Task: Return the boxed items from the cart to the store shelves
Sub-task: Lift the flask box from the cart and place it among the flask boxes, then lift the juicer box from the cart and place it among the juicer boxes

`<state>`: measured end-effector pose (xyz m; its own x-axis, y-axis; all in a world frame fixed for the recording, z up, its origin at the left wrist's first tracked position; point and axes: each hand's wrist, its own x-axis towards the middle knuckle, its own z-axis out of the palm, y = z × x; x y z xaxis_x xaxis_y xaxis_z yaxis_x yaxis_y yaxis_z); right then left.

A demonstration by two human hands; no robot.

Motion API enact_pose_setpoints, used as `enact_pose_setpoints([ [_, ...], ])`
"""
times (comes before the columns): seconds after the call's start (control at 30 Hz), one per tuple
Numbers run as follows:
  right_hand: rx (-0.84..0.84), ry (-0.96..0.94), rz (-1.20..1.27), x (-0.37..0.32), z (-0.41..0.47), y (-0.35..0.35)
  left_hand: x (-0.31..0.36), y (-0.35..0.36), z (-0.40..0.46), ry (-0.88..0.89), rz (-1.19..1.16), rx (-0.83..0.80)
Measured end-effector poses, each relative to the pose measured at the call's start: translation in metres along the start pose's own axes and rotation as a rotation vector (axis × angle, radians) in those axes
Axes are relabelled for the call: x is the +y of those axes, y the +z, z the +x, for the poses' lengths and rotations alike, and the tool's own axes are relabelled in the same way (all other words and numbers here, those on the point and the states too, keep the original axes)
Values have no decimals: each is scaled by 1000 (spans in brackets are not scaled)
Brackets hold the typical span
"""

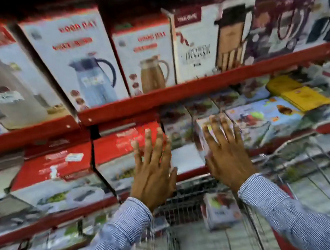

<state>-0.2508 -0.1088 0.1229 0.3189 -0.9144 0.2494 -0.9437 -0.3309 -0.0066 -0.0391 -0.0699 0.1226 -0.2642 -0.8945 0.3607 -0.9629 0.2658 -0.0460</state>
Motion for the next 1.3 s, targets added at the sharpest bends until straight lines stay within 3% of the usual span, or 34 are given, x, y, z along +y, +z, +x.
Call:
enact_pose_setpoints([
  [0.3, -391, 126, 121, 68, -100, 123, 86, 115, -57, 9, -195, -409],
  [0.43, -554, 146, 138, 84, -121, 171, 115, 168, -80, -55, -259, -689],
  [0.53, -605, 217, 254, 92, -127, 200, 130, 199, -87, -140, -328, -786],
  [0.6, -650, 313, 409, 95, -128, 219, 140, 218, -86, -252, -461, -803],
  [0.7, -744, 571, 655, 100, -128, 245, 152, 238, -79, -571, -793, -808],
  [0.77, -807, 648, 729, 104, -130, 260, 156, 251, -76, -747, -864, -832],
  [0.93, -705, 843, 1003, 107, -136, 270, 161, 269, -74, -949, -979, -830],
  [1.3, -488, 609, 1007, 95, -129, 193, 135, 195, -76, -1147, -1010, -528],
])
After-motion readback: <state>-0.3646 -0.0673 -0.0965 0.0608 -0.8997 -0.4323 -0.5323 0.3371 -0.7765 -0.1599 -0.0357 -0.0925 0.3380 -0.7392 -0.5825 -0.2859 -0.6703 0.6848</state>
